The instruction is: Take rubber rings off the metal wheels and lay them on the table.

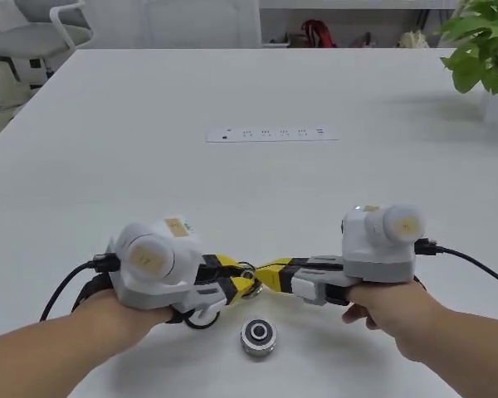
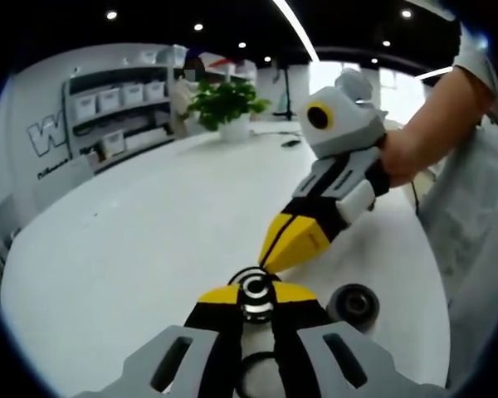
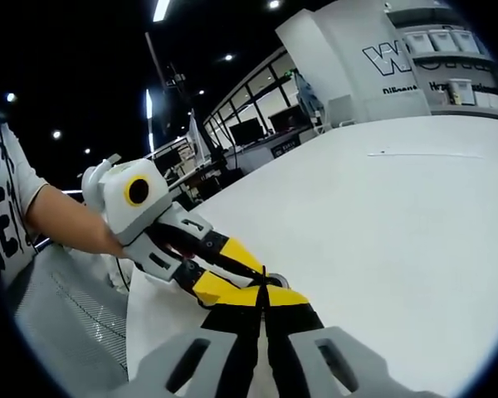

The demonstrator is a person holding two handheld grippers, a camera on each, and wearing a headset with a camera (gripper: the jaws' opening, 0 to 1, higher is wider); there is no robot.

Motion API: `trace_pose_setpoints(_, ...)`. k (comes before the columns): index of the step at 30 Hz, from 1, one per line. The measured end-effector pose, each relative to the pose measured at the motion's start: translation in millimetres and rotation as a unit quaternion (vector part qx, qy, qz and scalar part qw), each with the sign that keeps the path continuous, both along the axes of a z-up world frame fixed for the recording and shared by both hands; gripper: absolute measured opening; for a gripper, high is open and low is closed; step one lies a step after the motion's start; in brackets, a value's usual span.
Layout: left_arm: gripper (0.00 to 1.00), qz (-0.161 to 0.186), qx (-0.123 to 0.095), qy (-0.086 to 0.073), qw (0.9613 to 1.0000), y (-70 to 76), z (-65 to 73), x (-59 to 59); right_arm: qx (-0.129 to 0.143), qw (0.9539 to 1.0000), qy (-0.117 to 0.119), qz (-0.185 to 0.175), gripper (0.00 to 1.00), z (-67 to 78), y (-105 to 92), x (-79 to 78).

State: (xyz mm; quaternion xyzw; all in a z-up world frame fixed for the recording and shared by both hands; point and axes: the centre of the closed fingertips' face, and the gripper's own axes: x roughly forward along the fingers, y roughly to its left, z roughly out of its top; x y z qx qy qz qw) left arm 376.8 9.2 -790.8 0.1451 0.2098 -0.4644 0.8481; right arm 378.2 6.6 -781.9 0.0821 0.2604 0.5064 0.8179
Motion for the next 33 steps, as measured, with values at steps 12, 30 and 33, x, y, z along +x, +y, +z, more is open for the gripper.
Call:
trace_pose_setpoints(12, 0.21, -0.021, 0.010, 0.002, 0.9997, 2.9, 2.7, -3.8, 0.000, 1.0000, 0.004, 0.000, 0.00, -1.0, -0.2, -0.6)
trace_pose_setpoints(30, 0.37, -0.035, -0.031, 0.006, 0.9989, 8.1, 27.4, -19.3, 0.020, 0.9998, 0.008, 0.004, 0.00, 9.6, 4.8, -2.0)
trace_pose_setpoints(33, 0.39, -0.029, -0.041, 0.002, 0.9987, 11.0, 34.4, -18.6, 0.025, 0.9996, 0.010, 0.006, 0.00, 12.1, 6.3, -3.4)
